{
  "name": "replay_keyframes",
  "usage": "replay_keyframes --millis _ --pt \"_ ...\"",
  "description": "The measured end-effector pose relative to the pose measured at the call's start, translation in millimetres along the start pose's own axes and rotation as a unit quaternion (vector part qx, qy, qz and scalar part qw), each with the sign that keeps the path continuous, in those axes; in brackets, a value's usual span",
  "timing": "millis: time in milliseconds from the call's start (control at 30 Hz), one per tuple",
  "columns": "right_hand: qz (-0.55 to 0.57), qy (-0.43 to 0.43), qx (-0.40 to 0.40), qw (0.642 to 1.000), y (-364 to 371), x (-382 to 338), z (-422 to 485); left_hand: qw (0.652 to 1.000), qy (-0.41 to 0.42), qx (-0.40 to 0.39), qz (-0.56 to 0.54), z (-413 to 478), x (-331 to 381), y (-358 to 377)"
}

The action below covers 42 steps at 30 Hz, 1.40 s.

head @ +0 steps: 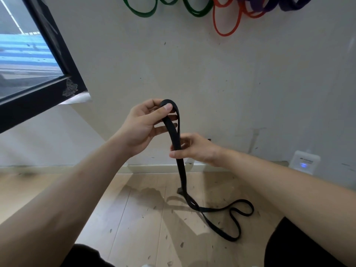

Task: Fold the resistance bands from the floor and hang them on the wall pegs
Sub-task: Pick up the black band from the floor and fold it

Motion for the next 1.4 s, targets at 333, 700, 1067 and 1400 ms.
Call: replay_keyframes --millis 333,700,1067,1400 --pt "-0.082 0.012 0.037 0.996 -16 8 8 0.992 0.057 0.107 -0.023 -4 8 -21" --pt "-0.17 0.002 0.099 0.981 -42 -3 0 0.981 0.083 0.165 -0.057 -2 11 -36" --pt "-0.152 0.047 0.08 0.984 -73 15 -12 0.976 -0.03 0.213 0.03 -8 -22 -84" --pt "-0.066 -0.051 0.139 0.987 -78 -26 -35 0.92 -0.173 0.03 0.35 -4 -46 -59"
Point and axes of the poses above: each hand's wrist, its own z-axis towards the middle knuckle, its own y-axis out of the palm, x = y × z, the point moved 3 cm from there along z, towards the middle knuckle, and after that the axes turned 9 degrees about -x, right-handed, at the moved point
